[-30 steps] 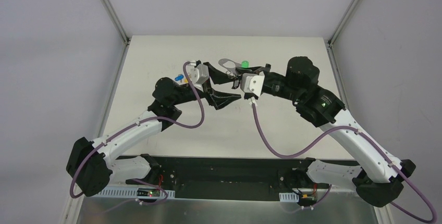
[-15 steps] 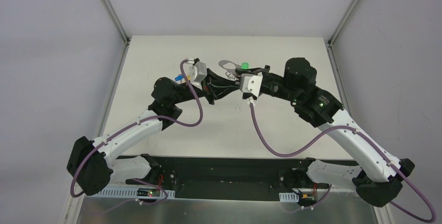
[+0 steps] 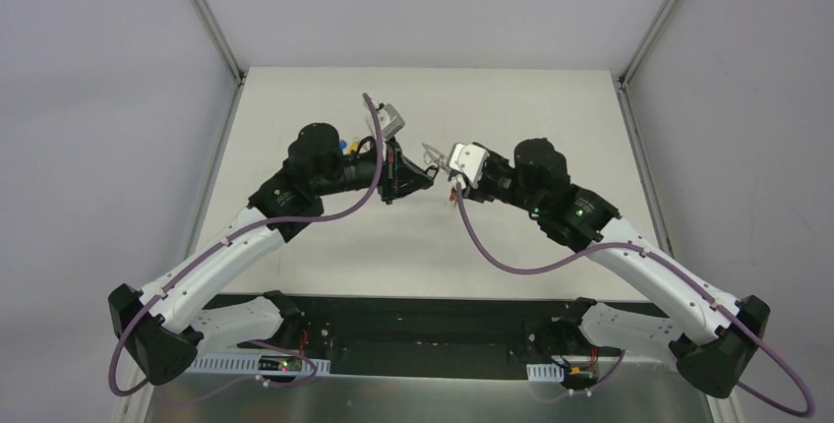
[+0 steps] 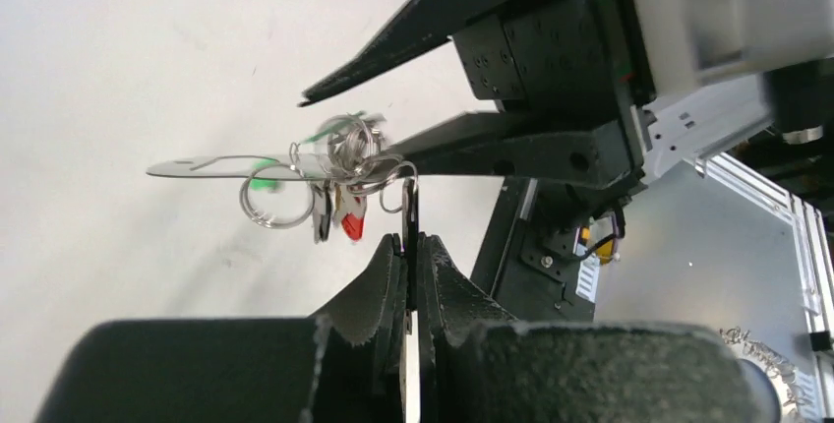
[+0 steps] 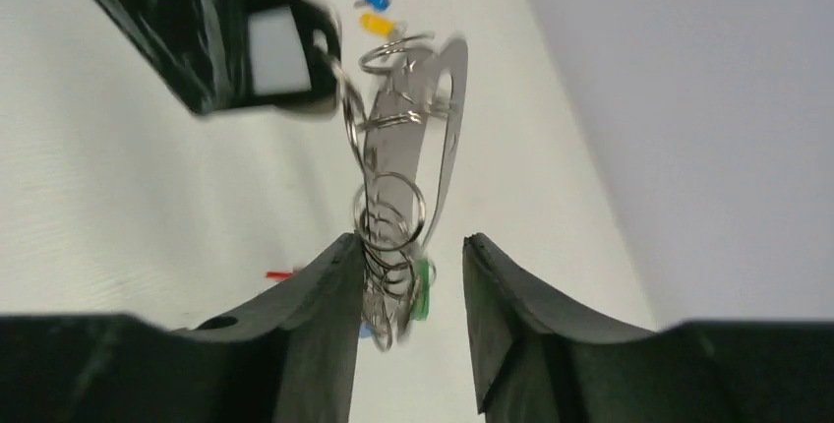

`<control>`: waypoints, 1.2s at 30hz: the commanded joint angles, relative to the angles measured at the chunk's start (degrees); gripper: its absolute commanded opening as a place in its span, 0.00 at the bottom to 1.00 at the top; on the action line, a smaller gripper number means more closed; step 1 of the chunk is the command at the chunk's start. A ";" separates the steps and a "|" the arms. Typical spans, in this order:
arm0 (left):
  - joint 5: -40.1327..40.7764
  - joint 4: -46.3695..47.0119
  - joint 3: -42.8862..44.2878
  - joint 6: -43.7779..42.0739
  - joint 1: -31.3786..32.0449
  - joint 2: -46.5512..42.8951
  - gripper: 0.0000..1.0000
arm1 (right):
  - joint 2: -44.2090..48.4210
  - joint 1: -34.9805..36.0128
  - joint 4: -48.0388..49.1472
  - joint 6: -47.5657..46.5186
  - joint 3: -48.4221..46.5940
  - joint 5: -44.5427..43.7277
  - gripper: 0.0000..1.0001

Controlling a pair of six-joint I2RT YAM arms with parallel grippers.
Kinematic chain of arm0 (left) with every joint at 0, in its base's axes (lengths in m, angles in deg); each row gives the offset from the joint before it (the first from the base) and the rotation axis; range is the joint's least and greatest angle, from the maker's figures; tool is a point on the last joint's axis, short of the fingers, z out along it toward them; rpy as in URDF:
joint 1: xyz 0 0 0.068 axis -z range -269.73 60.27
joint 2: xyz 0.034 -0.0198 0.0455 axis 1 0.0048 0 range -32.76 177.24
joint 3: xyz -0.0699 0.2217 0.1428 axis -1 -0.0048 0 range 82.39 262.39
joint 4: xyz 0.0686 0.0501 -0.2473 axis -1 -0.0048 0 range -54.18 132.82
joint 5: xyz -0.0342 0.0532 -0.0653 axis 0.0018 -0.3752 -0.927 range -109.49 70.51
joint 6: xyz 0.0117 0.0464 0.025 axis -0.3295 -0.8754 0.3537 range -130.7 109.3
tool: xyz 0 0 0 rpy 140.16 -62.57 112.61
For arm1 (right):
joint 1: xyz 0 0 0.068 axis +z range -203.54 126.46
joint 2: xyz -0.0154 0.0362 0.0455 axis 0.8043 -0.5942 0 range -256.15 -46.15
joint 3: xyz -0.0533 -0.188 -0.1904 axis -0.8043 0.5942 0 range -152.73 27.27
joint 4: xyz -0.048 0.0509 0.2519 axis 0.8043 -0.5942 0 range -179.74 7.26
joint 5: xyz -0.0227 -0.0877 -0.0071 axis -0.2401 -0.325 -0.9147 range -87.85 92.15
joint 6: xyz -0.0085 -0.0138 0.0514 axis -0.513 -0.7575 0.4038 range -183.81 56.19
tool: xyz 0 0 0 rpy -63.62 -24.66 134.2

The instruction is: Remove the keys from the keyring

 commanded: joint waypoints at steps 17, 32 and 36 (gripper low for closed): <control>-5.29 -65.20 42.37 -24.83 -0.55 26.27 0.00 | 23.44 -1.28 7.53 31.25 22.95 3.88 0.58; 16.22 -72.36 43.18 -39.71 12.29 26.63 0.00 | 18.10 -1.40 24.45 38.22 26.12 10.82 0.48; 19.62 -68.97 42.24 -41.52 12.60 24.48 0.00 | 19.28 -1.37 30.75 40.42 29.57 13.87 0.48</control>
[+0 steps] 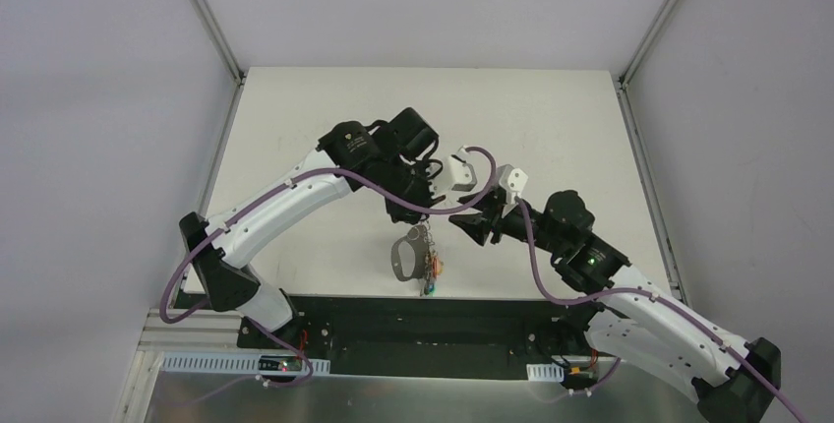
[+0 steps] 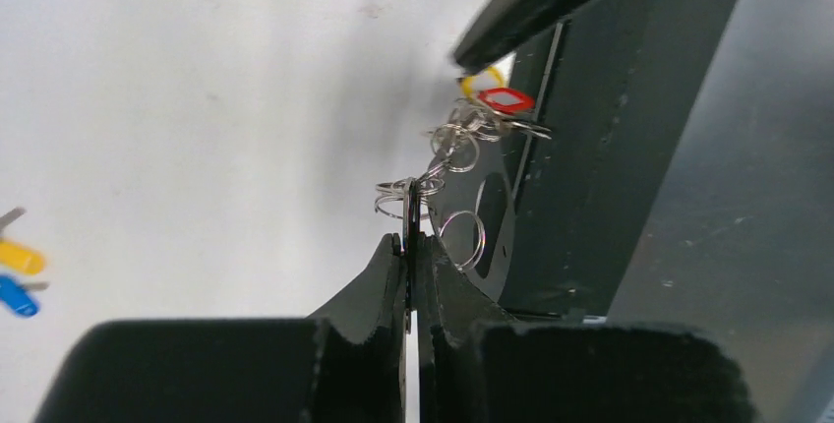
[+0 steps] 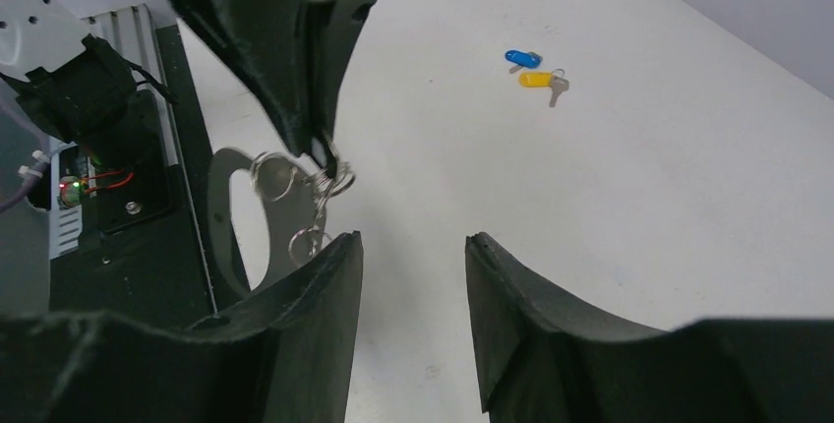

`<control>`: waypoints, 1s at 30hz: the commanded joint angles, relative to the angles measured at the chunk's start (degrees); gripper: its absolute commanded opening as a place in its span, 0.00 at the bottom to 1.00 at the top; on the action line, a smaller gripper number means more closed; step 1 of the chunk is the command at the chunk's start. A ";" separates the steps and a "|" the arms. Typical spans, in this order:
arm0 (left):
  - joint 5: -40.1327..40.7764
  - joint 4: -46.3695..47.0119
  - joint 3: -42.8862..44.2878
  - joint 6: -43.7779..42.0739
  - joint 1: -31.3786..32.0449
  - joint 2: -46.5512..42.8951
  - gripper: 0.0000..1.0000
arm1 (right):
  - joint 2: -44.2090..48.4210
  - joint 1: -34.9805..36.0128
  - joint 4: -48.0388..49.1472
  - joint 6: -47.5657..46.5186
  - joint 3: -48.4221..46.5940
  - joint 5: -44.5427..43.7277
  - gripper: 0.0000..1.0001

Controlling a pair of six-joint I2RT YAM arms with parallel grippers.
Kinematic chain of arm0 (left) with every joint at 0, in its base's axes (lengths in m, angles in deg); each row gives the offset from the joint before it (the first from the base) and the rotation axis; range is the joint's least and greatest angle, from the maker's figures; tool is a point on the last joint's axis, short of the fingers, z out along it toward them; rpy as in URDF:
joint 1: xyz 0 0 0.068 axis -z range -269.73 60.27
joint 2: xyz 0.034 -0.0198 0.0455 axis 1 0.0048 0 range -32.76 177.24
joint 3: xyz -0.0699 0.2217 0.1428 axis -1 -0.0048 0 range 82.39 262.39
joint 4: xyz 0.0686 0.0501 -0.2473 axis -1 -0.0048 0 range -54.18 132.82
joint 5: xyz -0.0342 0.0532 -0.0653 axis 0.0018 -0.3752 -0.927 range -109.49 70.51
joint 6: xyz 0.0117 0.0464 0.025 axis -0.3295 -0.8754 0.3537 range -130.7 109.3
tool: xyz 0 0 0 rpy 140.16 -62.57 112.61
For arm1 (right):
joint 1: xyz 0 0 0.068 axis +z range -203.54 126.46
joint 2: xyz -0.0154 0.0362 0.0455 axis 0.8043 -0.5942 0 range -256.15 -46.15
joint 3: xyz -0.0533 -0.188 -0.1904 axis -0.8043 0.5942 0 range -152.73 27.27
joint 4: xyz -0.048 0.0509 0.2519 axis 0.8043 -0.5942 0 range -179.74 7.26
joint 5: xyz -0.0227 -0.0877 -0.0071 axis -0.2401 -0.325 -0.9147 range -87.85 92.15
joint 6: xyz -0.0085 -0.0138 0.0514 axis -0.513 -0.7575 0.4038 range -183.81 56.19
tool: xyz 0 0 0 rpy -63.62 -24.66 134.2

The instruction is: Remove the keys from the keyring

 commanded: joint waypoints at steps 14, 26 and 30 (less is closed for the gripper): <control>-3.77 19.27 -12.89 -14.54 0.23 -14.07 0.00 | 1.31 -0.23 22.54 6.21 7.48 12.67 0.41; -0.82 27.14 -15.12 -0.42 0.21 -13.99 0.00 | -3.61 1.23 23.55 8.44 6.38 13.03 0.57; -3.08 27.13 -13.99 4.77 0.20 -13.78 0.00 | -4.12 3.92 23.55 8.56 6.19 9.10 0.63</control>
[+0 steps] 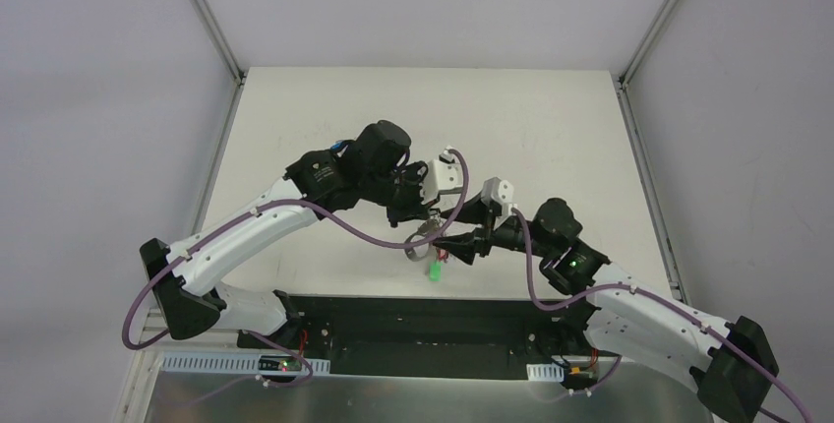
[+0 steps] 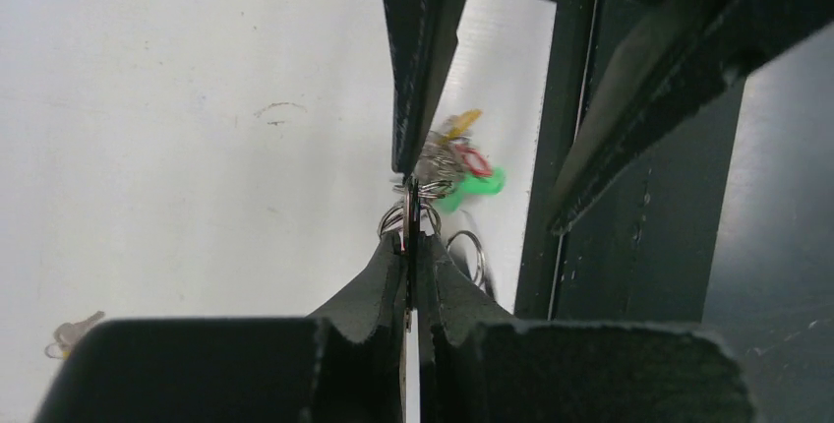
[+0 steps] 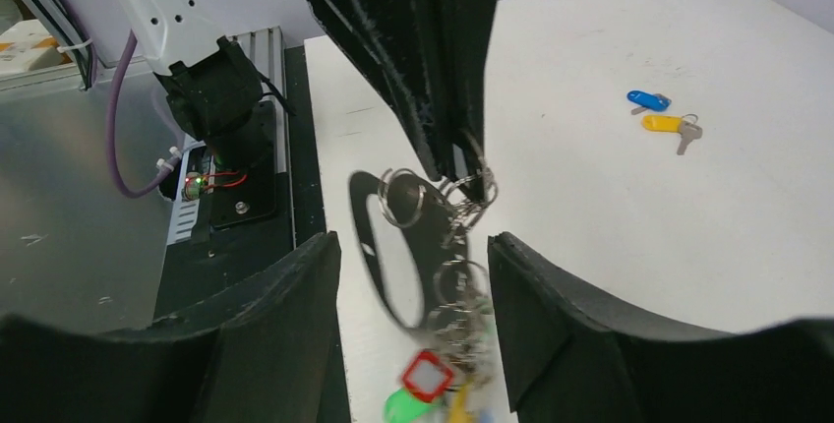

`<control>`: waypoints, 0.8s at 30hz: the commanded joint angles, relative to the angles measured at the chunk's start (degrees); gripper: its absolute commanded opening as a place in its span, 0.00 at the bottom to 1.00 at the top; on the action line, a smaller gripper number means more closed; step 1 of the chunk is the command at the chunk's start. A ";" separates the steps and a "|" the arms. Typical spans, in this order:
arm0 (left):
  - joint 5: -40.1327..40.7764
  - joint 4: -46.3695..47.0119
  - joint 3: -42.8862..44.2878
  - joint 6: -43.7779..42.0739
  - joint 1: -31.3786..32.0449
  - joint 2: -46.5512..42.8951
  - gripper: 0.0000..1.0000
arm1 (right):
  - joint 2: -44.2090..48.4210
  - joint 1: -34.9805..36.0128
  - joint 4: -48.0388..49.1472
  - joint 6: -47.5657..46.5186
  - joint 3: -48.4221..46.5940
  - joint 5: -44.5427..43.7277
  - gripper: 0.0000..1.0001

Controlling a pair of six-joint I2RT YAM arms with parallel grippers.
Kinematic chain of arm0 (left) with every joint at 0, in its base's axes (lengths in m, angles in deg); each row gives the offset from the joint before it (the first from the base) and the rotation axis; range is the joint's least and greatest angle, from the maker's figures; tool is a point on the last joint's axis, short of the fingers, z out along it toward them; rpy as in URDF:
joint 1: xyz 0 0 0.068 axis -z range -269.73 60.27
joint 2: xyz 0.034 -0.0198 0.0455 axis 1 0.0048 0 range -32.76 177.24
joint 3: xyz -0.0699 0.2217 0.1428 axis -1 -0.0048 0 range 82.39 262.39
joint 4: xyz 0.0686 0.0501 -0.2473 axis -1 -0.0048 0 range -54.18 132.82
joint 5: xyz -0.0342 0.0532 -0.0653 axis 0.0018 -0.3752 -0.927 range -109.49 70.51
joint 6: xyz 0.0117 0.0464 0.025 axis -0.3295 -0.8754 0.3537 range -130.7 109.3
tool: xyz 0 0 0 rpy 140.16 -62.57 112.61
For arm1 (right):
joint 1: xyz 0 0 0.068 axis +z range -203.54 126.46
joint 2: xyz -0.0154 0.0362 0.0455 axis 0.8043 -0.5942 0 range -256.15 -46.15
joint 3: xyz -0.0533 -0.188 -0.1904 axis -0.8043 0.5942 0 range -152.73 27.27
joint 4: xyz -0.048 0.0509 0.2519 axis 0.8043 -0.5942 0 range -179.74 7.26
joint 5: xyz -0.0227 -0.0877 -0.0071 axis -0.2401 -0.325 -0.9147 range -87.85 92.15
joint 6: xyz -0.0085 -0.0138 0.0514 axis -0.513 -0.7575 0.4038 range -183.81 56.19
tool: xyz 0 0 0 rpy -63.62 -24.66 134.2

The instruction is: Remove the keys from the keyring

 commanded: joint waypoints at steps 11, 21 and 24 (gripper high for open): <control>-6.59 3.94 4.87 11.10 0.30 -2.86 0.00 | -0.89 3.29 -2.99 -5.50 -2.79 -9.45 0.67; -1.07 3.95 8.35 19.78 0.31 -2.50 0.00 | 1.86 3.34 -2.19 -3.45 -1.29 -14.29 0.74; -3.49 3.95 8.81 20.23 0.24 -2.43 0.00 | 2.51 3.36 -4.62 -4.83 -1.81 -17.01 0.73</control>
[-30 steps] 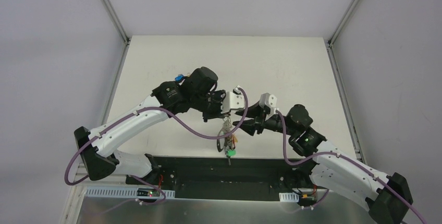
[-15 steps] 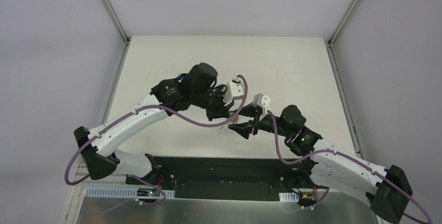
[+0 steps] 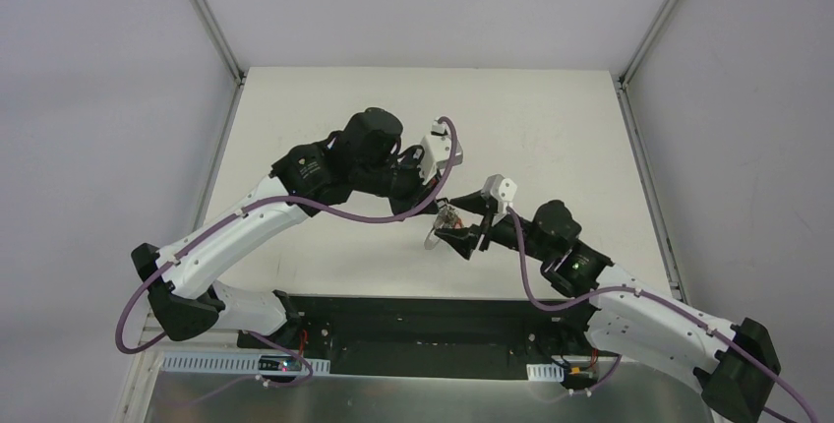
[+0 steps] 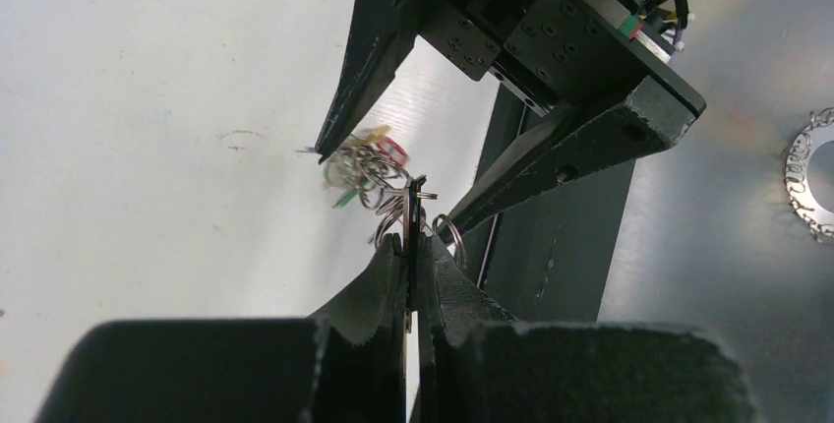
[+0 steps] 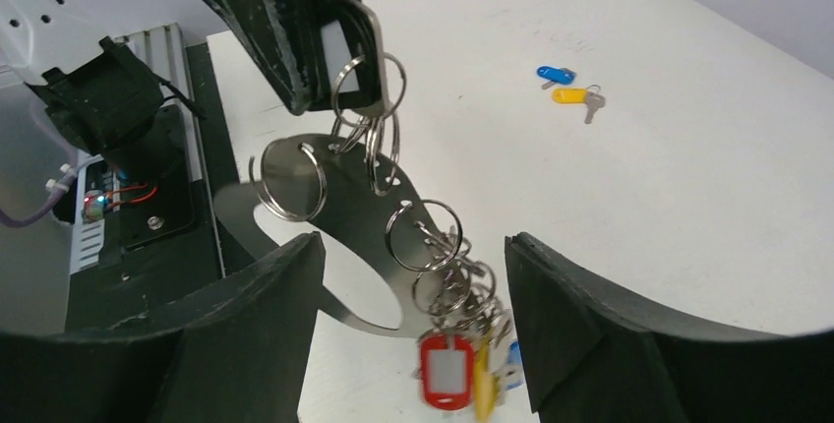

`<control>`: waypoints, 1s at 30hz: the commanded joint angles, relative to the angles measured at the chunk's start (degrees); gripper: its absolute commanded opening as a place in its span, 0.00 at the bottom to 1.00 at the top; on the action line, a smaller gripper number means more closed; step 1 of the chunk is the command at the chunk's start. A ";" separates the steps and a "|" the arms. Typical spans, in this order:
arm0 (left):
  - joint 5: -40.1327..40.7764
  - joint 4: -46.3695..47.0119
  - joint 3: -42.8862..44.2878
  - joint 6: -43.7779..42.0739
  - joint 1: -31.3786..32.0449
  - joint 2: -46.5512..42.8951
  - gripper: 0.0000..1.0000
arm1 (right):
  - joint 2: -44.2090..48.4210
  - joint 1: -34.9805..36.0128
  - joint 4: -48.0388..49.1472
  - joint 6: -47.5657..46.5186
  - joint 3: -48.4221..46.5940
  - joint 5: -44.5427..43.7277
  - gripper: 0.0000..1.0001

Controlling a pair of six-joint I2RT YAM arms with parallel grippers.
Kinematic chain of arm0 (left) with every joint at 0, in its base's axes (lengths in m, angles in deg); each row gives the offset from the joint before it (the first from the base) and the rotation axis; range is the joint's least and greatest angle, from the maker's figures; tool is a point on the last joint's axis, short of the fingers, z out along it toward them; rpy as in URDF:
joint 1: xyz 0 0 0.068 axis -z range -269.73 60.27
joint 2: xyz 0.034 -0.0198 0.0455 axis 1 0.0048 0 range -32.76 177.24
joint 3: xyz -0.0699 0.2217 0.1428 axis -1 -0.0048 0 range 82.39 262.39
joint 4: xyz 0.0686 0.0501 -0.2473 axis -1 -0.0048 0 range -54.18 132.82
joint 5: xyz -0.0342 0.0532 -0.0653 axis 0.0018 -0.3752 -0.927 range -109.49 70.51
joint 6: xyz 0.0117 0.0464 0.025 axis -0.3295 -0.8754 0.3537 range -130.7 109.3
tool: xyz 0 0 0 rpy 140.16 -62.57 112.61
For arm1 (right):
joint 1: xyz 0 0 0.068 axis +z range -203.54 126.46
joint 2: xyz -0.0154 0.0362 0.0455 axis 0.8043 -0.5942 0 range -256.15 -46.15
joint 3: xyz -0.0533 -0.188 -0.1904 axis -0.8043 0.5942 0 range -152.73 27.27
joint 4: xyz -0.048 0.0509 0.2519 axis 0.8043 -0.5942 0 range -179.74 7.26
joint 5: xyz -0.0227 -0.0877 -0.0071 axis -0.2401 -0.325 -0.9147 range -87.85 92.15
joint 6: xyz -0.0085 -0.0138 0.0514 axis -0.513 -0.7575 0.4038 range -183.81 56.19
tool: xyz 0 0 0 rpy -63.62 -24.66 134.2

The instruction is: Remove the keys from the keyring

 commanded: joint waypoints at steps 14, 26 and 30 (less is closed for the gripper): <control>-4.44 2.79 5.92 7.60 0.21 -1.24 0.00 | 1.38 0.20 -2.36 -3.24 -1.59 -17.16 0.73; 3.87 2.79 3.70 9.22 0.16 -1.34 0.00 | 10.98 0.08 -9.71 -3.72 -0.75 -15.27 0.73; 7.35 2.75 3.22 9.48 0.20 -1.19 0.00 | 13.45 0.12 -12.39 -2.11 -1.33 -12.12 0.73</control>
